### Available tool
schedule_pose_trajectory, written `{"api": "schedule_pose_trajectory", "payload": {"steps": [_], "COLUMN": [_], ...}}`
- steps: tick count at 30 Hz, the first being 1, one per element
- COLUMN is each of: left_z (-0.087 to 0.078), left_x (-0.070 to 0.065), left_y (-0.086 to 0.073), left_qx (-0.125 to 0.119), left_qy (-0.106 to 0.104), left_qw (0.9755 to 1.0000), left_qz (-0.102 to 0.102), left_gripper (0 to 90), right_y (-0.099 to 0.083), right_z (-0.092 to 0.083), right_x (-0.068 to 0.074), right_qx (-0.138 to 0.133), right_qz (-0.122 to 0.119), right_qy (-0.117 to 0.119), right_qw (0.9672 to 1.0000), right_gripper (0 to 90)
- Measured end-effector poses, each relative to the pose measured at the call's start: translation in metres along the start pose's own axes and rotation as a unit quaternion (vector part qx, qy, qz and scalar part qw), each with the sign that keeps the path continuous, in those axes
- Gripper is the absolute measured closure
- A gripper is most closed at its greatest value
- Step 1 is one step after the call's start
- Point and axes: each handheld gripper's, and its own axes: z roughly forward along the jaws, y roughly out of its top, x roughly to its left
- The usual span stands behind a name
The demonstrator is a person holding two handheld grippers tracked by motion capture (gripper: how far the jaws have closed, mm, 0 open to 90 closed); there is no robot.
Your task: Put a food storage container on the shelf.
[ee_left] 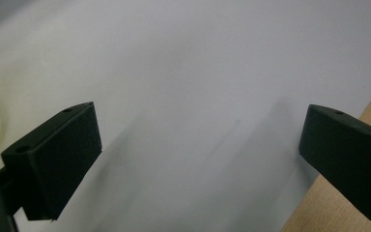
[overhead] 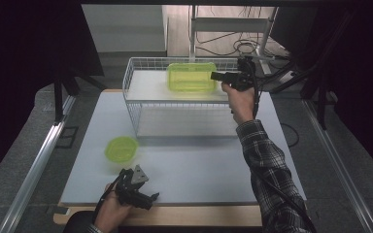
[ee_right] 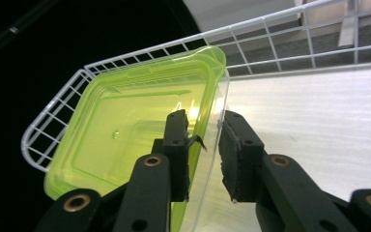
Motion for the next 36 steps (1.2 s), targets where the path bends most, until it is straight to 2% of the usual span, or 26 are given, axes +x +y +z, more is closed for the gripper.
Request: {"api": "schedule_pose_trajectory", "payload": {"steps": [2,9,10,14,20,24,33,36], "left_z": [0.000,0.000,0.000,0.000,-0.001,-0.002,-0.002,-0.002], "left_x": [0.000,0.000,0.000,0.000,0.001,0.003,0.003,0.003], "left_y": [0.000,0.000,0.000,0.000,0.000,0.000,0.000,0.001], "left_qx": [0.000,0.000,0.001,0.001,-0.003,-0.008,-0.008,-0.008], "left_qy": [0.000,0.000,-0.001,-0.001,-0.001,-0.003,-0.002,-0.002], "left_qw": [1.0000,1.0000,1.0000,1.0000,1.0000,0.9999,0.9999,0.9999], "left_qz": [0.001,0.002,0.002,0.002,-0.003,-0.009,-0.008,-0.008], "left_gripper": [1.2,1.2,1.2,1.2,1.6,1.9,1.9,1.9], "right_y": [0.001,0.001,0.002,0.003,0.003,0.002,-0.009,-0.014], "right_z": [0.002,0.008,0.008,0.008,0.004,-0.004,-0.018,-0.024], "right_x": [0.001,-0.005,-0.003,0.000,0.000,0.003,0.009,0.010], "right_qx": [0.004,0.012,0.010,0.011,0.006,0.014,0.028,0.032], "right_qz": [-0.011,-0.005,-0.019,-0.027,-0.024,-0.032,-0.058,-0.067], "right_qy": [-0.008,-0.003,-0.021,-0.030,-0.015,0.010,0.038,0.040], "right_qw": [0.9999,0.9999,0.9996,0.9991,0.9996,0.9994,0.9972,0.9964], "right_gripper": [71.0,64.3,59.4,58.8,51.0,41.5,29.8,27.6]}}
